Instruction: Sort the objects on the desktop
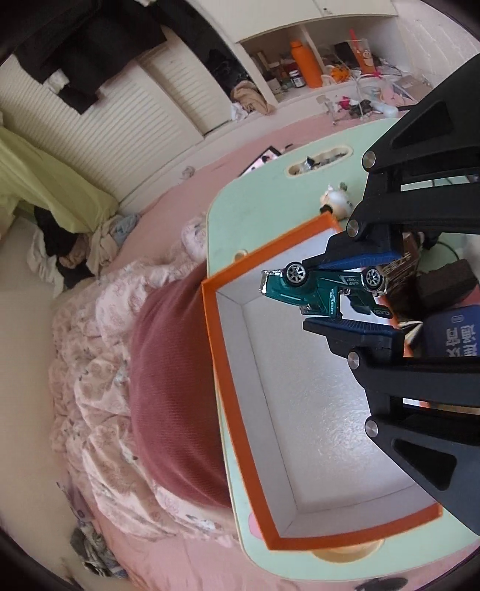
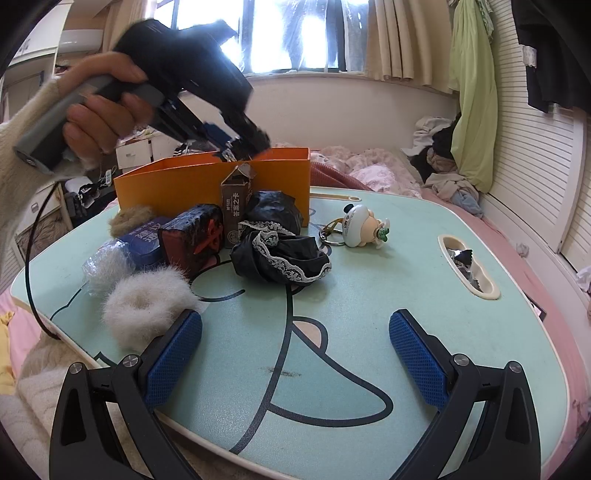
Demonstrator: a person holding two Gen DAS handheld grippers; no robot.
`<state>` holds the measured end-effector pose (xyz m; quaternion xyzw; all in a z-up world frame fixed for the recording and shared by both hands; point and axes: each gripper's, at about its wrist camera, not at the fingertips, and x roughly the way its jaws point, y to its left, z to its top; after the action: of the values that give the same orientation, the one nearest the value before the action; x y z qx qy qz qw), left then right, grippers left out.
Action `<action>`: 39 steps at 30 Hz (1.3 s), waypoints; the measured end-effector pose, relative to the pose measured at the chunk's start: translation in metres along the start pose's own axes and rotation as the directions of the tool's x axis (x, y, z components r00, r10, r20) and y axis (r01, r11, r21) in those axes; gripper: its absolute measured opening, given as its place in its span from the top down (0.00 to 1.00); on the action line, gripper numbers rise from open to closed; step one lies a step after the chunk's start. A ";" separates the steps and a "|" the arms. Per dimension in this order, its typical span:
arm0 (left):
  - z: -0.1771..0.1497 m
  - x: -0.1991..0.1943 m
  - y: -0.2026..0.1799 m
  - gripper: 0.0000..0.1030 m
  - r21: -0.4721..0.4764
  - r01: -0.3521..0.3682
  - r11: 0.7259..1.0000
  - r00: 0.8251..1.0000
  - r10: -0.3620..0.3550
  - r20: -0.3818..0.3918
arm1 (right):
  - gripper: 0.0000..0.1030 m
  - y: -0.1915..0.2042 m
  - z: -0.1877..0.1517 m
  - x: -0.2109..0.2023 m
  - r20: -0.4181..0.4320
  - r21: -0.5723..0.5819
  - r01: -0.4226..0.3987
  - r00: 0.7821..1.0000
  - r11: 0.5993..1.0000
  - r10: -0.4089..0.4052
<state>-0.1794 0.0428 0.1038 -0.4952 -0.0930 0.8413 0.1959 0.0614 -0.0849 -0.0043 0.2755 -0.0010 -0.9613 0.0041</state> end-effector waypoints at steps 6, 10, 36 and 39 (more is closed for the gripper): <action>-0.041 -0.043 -0.014 0.78 0.075 0.082 0.994 0.994 -0.088 0.071 | 0.02 0.000 0.000 0.000 0.000 0.000 0.001 1.000 1.000 -0.001; -0.068 -0.032 -0.021 0.78 0.091 0.125 0.988 0.991 -0.128 0.034 | 0.02 0.000 -0.001 0.000 0.000 0.000 0.001 1.000 1.000 -0.001; -0.246 -0.063 0.028 0.13 0.190 -0.245 0.951 0.928 0.174 0.328 | 0.02 -0.001 -0.001 0.000 -0.002 0.000 0.005 1.000 1.000 -0.005; -0.250 -0.042 0.018 0.01 0.209 -0.304 0.930 0.906 0.214 0.365 | 0.02 -0.002 0.000 0.000 0.000 -0.003 0.006 1.000 1.000 -0.006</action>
<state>0.0516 -0.0006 0.0075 -0.3225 0.0536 0.9366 0.1260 0.0616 -0.0827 -0.0039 0.2756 0.0014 -0.9613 0.0016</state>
